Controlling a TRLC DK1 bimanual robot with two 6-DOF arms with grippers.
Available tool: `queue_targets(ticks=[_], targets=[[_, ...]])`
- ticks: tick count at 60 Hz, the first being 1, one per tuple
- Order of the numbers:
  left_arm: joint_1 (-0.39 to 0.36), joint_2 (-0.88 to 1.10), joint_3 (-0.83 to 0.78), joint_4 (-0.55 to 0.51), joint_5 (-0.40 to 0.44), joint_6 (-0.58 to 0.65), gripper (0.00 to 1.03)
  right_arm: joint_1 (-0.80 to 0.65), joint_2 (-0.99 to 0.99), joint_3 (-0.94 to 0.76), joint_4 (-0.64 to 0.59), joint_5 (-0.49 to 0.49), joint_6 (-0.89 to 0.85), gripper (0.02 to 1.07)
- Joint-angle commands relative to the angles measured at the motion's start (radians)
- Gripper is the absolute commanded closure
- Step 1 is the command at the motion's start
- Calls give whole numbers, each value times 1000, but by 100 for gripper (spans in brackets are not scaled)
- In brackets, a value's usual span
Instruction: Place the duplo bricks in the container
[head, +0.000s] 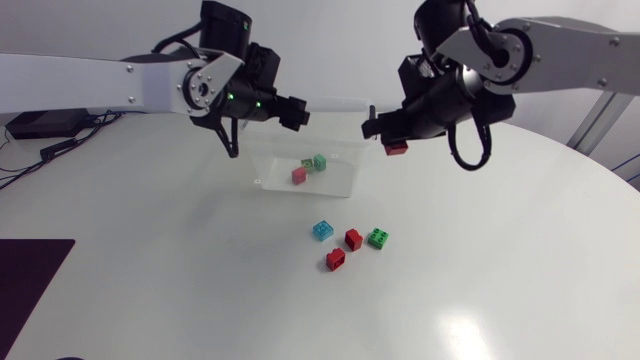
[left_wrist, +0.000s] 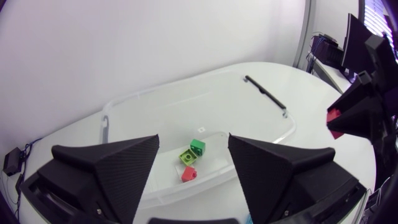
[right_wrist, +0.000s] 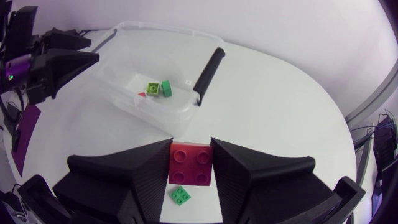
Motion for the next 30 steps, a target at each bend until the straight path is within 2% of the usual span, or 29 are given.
queue_targets(ticks=[1,14,30], targets=[[1,-134,-40,15,-2,-32,18,14,67,82,-19,1,2,69],[-43,-322,-159,-31,1,-30,19,24,199,253,-22,0,2,69],[-46,-476,-356,-62,78,-23,19,40,366,450,-33,-2,-2,68]])
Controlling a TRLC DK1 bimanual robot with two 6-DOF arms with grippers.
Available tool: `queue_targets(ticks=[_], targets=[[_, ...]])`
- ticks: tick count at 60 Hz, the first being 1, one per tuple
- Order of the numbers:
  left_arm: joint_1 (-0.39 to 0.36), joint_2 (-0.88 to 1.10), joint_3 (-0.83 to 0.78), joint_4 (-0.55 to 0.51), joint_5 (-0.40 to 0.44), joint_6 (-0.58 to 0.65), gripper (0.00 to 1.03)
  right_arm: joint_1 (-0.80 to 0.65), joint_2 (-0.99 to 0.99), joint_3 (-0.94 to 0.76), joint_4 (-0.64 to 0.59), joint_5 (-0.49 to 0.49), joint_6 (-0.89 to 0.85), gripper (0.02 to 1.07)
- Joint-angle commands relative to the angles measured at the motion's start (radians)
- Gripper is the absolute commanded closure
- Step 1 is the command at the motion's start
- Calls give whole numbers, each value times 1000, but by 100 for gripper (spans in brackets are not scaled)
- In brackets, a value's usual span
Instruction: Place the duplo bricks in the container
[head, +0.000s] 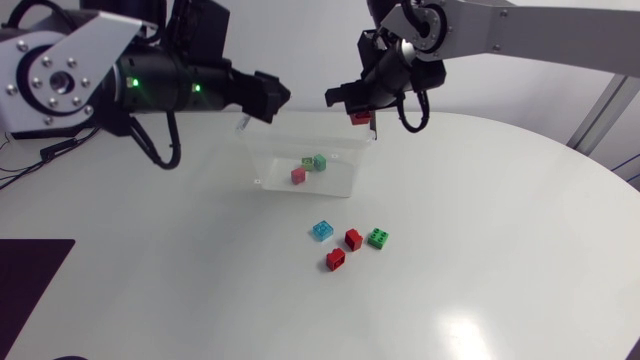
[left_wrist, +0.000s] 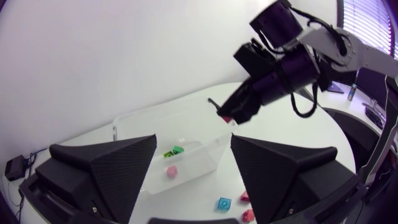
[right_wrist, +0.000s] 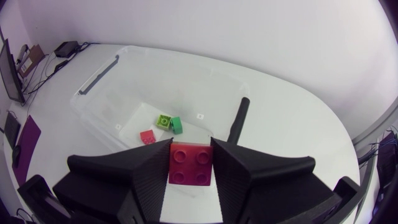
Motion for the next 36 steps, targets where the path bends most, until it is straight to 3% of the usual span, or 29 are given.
queue_targets(ticks=[1,6,9,20,28,36], targets=[[-2,-50,-89,-13,20,-8,19,13,70,77,-21,-3,-2,68],[-2,-89,-151,-19,48,-2,19,16,145,161,-36,-2,0,66],[-3,-100,-172,-23,58,3,19,16,190,212,-53,-2,-2,58],[-32,-113,-251,-57,110,44,19,11,294,342,-111,1,-5,13],[-69,-64,-269,-100,158,87,19,0,230,307,-113,-2,0,9],[-124,17,-260,-126,164,132,19,-17,59,130,-65,-6,-3,8]])
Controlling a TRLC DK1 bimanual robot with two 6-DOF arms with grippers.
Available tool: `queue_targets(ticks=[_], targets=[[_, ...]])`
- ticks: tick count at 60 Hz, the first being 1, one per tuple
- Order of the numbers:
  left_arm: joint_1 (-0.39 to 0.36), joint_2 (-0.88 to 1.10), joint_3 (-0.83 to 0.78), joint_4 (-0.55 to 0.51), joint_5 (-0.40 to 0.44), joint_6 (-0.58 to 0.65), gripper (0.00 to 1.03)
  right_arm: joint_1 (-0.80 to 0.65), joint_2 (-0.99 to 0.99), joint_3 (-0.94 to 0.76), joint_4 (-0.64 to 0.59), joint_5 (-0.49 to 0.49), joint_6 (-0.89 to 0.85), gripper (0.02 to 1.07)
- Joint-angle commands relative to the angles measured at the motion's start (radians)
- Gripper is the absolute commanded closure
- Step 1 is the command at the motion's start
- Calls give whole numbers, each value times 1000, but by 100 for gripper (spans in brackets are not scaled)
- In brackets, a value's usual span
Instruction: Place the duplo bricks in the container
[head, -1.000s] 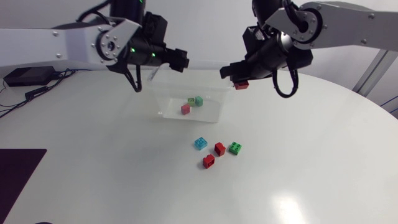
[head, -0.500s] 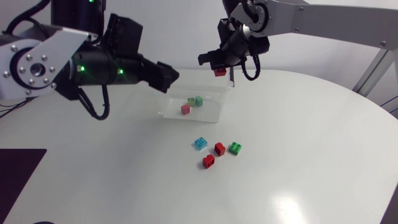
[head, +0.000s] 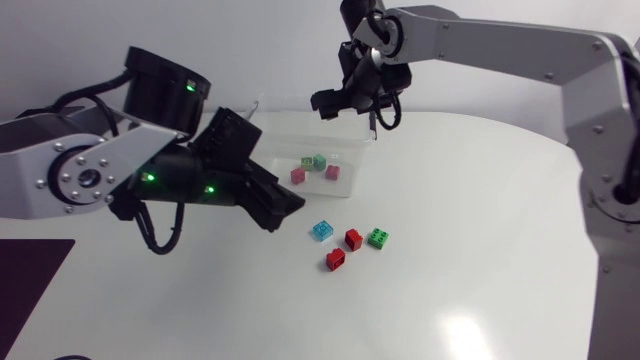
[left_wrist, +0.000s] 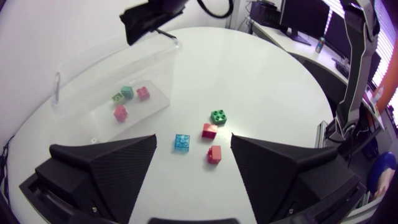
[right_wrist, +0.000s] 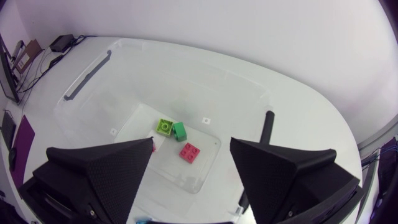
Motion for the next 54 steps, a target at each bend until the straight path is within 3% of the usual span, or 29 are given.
queue_targets(ticks=[1,16,27,49,54], targets=[[-38,72,-11,-24,11,41,19,-19,-149,-116,28,-4,-5,8],[-147,253,97,-84,11,49,24,-86,-463,-555,105,-58,-46,8],[-178,383,198,-152,11,46,24,-112,-598,-789,146,-95,-74,8],[-200,609,404,-320,-62,29,24,-143,-679,-1038,234,-139,-89,8],[-206,650,440,-337,-89,23,28,-149,-679,-1064,244,-147,-95,8]])
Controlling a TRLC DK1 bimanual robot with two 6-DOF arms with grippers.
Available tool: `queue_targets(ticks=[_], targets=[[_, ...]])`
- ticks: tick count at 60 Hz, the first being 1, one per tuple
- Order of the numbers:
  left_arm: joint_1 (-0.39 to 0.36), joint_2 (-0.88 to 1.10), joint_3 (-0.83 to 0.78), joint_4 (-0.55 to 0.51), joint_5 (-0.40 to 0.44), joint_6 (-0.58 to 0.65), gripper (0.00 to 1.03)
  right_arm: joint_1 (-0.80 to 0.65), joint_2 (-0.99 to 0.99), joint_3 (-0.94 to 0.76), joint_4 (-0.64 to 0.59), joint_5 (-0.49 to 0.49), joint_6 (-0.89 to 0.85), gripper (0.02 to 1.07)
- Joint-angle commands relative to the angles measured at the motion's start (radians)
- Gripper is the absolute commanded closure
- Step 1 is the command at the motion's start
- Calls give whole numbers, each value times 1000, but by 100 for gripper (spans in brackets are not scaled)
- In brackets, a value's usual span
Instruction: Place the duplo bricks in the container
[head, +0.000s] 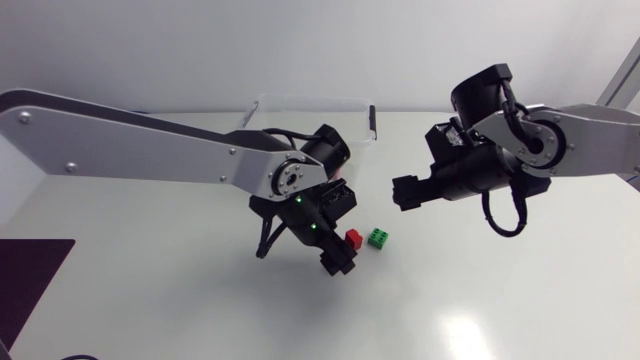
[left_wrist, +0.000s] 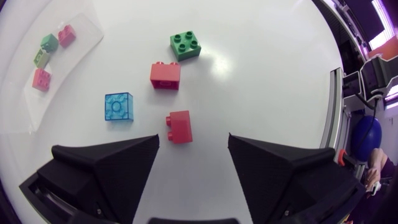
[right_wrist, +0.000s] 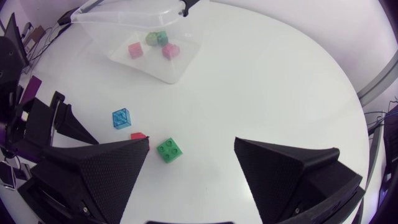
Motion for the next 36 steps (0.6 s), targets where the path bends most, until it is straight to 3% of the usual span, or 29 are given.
queue_targets(ticks=[1,27,36], targets=[[-13,59,53,-29,-22,-14,28,-11,-14,-46,18,-12,-16,8],[-15,203,192,-133,-80,-13,32,-33,49,-144,119,-81,-123,8],[-16,240,232,-179,-83,-13,56,-30,118,-152,164,-97,-191,8]])
